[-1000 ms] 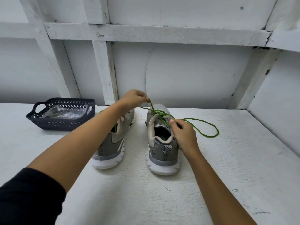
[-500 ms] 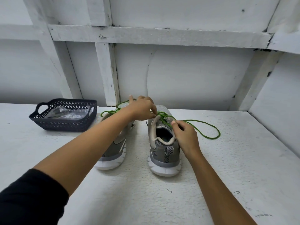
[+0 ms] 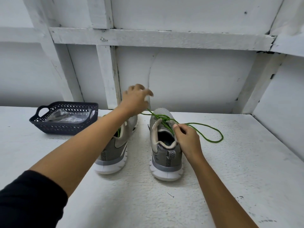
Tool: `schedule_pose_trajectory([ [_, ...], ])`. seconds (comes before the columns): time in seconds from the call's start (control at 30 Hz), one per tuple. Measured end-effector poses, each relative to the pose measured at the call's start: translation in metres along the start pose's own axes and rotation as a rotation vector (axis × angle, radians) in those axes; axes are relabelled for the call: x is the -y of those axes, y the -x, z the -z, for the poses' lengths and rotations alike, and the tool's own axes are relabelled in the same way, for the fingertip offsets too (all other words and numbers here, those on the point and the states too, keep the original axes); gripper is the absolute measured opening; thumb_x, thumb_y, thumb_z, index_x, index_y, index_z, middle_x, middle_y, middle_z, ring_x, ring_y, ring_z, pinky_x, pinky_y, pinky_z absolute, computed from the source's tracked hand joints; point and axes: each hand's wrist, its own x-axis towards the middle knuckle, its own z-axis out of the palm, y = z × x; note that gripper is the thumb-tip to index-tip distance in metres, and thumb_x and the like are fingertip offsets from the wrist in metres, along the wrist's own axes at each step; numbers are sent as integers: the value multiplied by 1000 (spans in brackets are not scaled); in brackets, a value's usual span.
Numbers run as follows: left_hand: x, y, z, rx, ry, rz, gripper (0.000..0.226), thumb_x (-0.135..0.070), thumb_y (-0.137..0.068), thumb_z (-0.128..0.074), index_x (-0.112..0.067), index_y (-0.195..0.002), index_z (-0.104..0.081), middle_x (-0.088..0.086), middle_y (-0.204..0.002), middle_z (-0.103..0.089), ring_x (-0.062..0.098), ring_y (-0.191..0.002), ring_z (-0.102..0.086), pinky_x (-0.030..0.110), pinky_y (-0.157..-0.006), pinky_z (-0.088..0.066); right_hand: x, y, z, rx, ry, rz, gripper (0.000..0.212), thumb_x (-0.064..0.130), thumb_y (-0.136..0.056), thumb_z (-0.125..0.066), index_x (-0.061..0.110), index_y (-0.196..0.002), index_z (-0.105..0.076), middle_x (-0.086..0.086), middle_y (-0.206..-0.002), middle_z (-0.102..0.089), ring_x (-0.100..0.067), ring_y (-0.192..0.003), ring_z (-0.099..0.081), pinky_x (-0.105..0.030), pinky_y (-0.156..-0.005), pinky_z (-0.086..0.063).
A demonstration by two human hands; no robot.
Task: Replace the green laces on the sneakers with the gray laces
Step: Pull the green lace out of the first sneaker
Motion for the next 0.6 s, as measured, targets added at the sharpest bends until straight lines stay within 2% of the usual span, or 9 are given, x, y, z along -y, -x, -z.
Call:
schedule_pose_trajectory([
  [0.07,-12,8,-6,167,-21,-166,26,-29,-89,-54,-35,-113,-63,0,-139,-41,25,-133,-29,51,-111,-19,0,0,0,-3,2,3,18,33,-95,-50,26,-82,-60,12,-72,-56,-1,-70,-49,-12,-57,-33],
  [0.17,-21,11,-16,286,-46,-172,20,-35,-90,-55,-32,-105,-67,-2,-135,-45,23,-130,-33,54,-111,-19,0,0,-1,-7,9,6,18,32,-95,-50,26,-82,-60,12,-71,-56,-3,-71,-50,-13,-57,-34],
  [0.3,-19,6,-17,302,-51,-120,20,-36,-91,-55,-26,-104,-67,0,-129,-48,24,-126,-37,53,-110,-21,-3,-1,-1,4,24,9,19,33,-95,-50,25,-86,-64,13,-71,-55,-3,-72,-49,-9,-56,-33],
  [0.4,-15,2,-13,288,-85,-82,22,-29,-94,-50,-20,-108,-64,4,-130,-47,26,-125,-37,51,-108,-23,-3,-2,0,15,28,17,17,34,-95,-50,28,-86,-63,13,-72,-55,-4,-73,-49,-10,-58,-33],
  [0.5,-7,-3,-8,217,-98,49,25,-22,-94,-45,-14,-112,-60,9,-128,-44,31,-122,-38,52,-105,-24,-3,-3,1,27,19,8,19,34,-95,-50,26,-90,-66,13,-74,-56,-5,-74,-50,-12,-58,-33],
  [0.6,5,-7,-3,114,-139,228,27,-9,-91,-41,-2,-113,-54,16,-126,-41,35,-116,-39,52,-100,-30,-2,-5,4,52,35,12,20,33,-95,-50,23,-85,-66,12,-73,-58,-7,-74,-52,-15,-59,-34],
])
